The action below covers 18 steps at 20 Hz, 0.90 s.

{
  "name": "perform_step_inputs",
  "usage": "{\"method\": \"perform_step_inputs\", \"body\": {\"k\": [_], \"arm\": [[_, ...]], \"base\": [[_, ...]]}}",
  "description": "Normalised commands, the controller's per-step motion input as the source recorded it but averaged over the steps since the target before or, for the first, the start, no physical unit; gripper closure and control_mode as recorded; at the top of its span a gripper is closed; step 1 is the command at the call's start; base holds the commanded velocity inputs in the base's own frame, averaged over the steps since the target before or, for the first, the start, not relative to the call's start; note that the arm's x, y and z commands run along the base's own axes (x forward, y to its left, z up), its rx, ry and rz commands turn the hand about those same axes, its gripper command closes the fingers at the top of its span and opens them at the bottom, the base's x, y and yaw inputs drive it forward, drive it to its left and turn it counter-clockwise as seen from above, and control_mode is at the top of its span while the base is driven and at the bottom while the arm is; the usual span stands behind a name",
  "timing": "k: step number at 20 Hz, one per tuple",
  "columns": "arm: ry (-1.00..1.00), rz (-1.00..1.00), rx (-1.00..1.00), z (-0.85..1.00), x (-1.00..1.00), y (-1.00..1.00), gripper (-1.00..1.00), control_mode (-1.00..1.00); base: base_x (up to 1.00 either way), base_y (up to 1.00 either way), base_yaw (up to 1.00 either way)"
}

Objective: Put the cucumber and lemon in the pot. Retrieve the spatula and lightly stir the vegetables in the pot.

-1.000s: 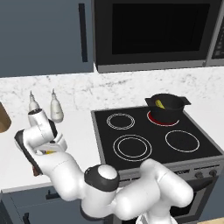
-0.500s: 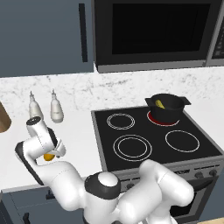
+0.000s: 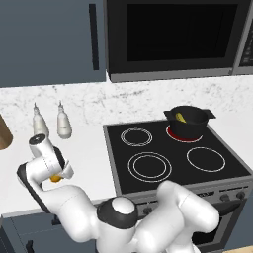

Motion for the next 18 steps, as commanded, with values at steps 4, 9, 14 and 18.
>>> {"method": "perform_step_inputs", "body": {"k": [4, 9, 14, 18], "arm": [[-0.05, -0.12, 0.04, 0.31, -0.34, -0.34, 1.0, -1.0], [-0.21, -0.08, 0.05, 0.93, -0.7, -0.78, 1.0, -1.0], [-0.3, -0.01, 0.0, 0.84, -0.69, -0.99, 1.0, -1.0], [-0.2, 0.0, 0.0, 0.61, -0.25, -1.0, 1.0, -1.0]], "base": [[0.0, 0.0, 0.0], [0.0, 0.0, 0.0], [0.0, 0.0, 0.0], [0.0, 0.0, 0.0]]}}
